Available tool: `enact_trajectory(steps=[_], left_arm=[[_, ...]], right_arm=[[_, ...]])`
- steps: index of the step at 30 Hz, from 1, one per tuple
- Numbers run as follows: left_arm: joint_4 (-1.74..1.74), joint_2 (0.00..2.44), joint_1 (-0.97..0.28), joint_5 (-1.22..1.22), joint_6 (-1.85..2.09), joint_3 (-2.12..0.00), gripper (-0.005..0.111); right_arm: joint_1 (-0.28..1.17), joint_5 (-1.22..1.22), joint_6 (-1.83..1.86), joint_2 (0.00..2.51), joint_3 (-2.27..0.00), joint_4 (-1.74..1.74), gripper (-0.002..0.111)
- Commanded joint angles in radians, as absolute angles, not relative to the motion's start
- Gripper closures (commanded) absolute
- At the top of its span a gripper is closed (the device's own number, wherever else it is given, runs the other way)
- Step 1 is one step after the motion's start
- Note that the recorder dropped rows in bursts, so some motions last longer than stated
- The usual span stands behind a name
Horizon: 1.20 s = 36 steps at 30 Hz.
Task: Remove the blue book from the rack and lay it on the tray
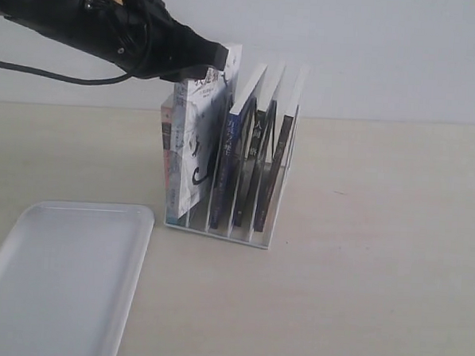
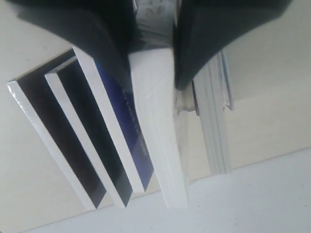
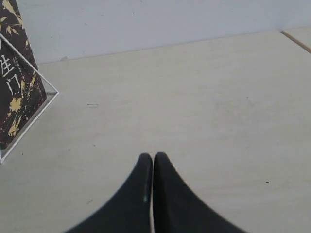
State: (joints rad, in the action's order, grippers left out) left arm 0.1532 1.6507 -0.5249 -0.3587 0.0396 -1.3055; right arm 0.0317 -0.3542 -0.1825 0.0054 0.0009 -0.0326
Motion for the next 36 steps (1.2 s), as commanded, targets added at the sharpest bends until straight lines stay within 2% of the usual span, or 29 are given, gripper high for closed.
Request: enact_trajectory(steps=[1, 11, 36], left_arm=[[0.16, 1.656, -0.532, -0.297, 0.046, -1.315, 0.102], [0.16, 1.702, -0.532, -0.315, 0.041, -1.313, 0.102], [0.169, 1.702, -0.532, 0.083, 0.039, -1.132, 0.102]], right_arm=[[0.03, -0.348, -0.177, 0.0, 0.0, -0.035, 0.108], [0.03, -0.34, -0.177, 0.0, 0.0, -0.035, 0.108], [0.03, -0.34, -0.177, 0.0, 0.0, -0.035, 0.108]])
